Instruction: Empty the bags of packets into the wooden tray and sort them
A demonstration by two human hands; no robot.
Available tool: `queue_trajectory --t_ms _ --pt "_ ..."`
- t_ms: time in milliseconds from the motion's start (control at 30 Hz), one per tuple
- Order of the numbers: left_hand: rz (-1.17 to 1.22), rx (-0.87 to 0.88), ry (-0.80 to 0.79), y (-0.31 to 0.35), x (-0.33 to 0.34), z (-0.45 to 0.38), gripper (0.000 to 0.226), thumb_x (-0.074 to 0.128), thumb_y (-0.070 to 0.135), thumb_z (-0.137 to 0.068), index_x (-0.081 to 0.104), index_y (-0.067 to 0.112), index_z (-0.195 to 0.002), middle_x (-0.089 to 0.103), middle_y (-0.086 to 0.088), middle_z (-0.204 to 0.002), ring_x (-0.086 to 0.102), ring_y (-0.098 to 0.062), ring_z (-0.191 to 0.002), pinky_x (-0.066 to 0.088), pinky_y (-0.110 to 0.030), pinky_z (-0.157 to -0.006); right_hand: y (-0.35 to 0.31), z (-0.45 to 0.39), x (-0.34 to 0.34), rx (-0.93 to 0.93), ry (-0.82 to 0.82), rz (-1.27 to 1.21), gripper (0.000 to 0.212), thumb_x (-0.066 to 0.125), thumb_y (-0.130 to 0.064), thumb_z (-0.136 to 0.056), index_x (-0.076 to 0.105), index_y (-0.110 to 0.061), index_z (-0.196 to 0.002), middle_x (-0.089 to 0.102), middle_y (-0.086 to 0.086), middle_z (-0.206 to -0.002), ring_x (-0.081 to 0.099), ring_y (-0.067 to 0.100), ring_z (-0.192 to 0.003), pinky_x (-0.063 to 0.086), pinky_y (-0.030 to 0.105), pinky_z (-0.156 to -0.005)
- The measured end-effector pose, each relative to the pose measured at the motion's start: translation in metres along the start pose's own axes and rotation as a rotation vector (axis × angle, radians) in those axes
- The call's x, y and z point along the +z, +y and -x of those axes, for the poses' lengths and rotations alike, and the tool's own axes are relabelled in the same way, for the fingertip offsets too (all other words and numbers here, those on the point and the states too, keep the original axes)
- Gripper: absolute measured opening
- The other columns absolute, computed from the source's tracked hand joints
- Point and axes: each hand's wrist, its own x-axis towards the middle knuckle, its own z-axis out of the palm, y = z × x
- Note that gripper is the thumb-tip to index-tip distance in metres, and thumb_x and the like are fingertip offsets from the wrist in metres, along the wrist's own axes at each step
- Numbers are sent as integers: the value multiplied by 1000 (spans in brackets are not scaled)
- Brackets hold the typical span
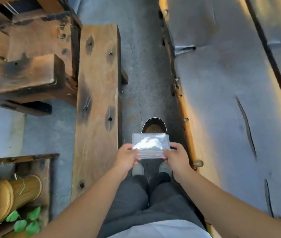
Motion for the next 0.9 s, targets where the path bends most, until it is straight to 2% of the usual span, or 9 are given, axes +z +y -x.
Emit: queue_trajectory --t_ms 133,300,400,533,600,667,767,833,900 --pt "-3 14 101 -9 25 -88 14 58 8 -88 56 18 -97 67 -12 -85 61 -19 -64 47 -27 -53 13 -79 39 111 171 -117 36 62 -12 -90 47 -23 -120 61 2 -103 63 19 -93 56 38 -89" --pt "-63 -74 131 -52 62 -221 11 61 16 -83 60 27 -84 71 -3 -73 68 -25 -76 58 -40 -73 65 -197 84 282 364 -224 14 61 -16 -86 54 -24 -93 69 10 -85 68 22 -69 52 34 -59" --pt "-90 -124 106 -80 81 -288 11 61 15 -85 64 24 -90 70 1 -75 66 -16 -67 58 -35 -71 103 -261 101 323 453 -132 8 60 -22 -80 55 -25 -84 72 13 -81 70 28 -72 58 39 -67" --pt "-173 -149 72 -109 108 -354 21 58 9 -84 66 18 -101 68 1 -81 64 -17 -69 51 -27 -60 143 -324 114 336 437 9 3 56 -22 -84 58 -24 -85 72 10 -84 71 32 -80 57 38 -70" --pt "-212 -133 64 -117 117 -373 23 57 10 -85 65 16 -106 69 -3 -85 66 -22 -78 55 -31 -69 156 -345 119 364 401 53 6 54 -22 -84 60 -23 -83 68 4 -68 72 29 -72 55 36 -67" --pt "-226 -120 13 -121 125 -387 25 58 13 -86 63 14 -110 71 -9 -95 68 -28 -92 56 -39 -84 162 -358 123 378 387 -3 14 54 -19 -87 63 -20 -97 65 2 -64 68 23 -61 53 34 -60" --pt "-273 -146 -121 -117 129 -395 49 58 26 -90 49 15 -137 58 -11 -134 54 -30 -124 42 -41 -107 157 -358 126 437 327 -125 24 54 -24 -95 56 -23 -120 62 0 -87 67 19 -59 47 25 -49" --pt "-289 -137 -199 -107 127 -391 64 55 34 -93 32 17 -150 41 -6 -152 39 -28 -139 31 -40 -114 152 -354 128 432 322 -107 38 56 -33 -93 52 -32 -131 59 -3 -104 73 26 -75 54 30 -60" --pt "-354 -79 -261 -100 122 -384 66 54 36 -92 29 22 -152 40 -5 -153 39 -27 -139 32 -38 -113 152 -350 124 368 321 7 49 55 -42 -82 53 -33 -131 66 0 -115 71 34 -99 56 42 -83"
